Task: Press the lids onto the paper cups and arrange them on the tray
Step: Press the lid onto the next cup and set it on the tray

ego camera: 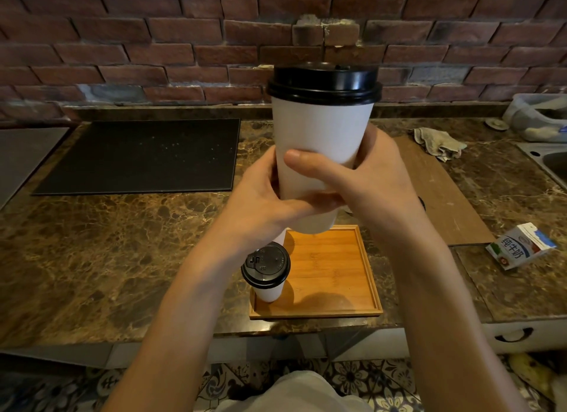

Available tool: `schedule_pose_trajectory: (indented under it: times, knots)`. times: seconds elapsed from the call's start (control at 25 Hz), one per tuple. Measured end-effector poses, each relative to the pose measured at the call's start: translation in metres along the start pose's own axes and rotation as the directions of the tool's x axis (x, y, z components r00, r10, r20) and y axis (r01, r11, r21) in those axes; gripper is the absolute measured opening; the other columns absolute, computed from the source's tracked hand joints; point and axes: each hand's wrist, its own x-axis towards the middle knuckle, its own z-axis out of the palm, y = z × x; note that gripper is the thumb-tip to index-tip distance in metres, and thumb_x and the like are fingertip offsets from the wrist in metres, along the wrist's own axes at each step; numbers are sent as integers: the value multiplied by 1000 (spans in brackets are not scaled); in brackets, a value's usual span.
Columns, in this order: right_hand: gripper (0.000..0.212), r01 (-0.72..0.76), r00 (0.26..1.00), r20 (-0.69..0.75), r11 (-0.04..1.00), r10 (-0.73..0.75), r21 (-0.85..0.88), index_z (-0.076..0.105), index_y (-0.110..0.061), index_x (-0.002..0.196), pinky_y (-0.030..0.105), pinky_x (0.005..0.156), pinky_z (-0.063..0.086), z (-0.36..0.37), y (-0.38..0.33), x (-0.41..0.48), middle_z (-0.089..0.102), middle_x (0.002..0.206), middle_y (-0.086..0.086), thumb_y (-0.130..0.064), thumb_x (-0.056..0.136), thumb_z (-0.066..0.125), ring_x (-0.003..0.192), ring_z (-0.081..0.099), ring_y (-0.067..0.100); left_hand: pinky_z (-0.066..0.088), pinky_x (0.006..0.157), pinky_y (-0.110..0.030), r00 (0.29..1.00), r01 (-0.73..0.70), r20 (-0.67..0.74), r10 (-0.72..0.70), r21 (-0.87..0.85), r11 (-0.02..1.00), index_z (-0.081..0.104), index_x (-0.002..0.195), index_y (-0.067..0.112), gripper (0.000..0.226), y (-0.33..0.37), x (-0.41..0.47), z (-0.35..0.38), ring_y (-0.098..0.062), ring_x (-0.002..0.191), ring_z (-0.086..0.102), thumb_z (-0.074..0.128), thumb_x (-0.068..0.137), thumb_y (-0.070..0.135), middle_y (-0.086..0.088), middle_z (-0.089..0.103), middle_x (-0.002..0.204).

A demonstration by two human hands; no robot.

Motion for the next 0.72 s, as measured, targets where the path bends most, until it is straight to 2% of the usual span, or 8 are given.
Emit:
schedule_pose_trajectory:
  times: [0.16,0.28,0.44,0.72]
  knots:
    - [50,30,997,67,997,-35,71,60,-27,112,19,68,56,-6,-1,0,69,96,-11,-35,66,79,90,68,3,51,68,-10,999,-4,49,5,-21,1000,56,108,32,51,3,-1,-3,1,91,66,81,66,18,22,69,94]
    - [42,37,990,130,989,-55,144,62,-26,107,17,68,54,-9,-1,-1,72,95,-7,-27,69,80,89,70,6,52,72,-13,990,36,138,-26,-68,997,56,115,26,49,4,0,-7,-5,95,67,75,71,14,14,70,99]
    - [46,-3,978,204,982,-37,191,64,-24,107,22,72,56,-11,0,-2,73,98,-3,-34,64,77,93,71,13,52,78,-17,973,85,222,-60,-107,991,56,119,26,57,4,-1,-11,-9,103,66,77,66,21,11,69,107]
    - [52,-22,971,239,994,-4,108,61,-25,112,21,72,55,-12,-4,0,69,101,-3,-38,65,79,96,69,12,52,75,-16,985,80,160,-63,-105,991,58,111,25,53,2,-3,-8,-7,97,67,77,62,28,13,71,97]
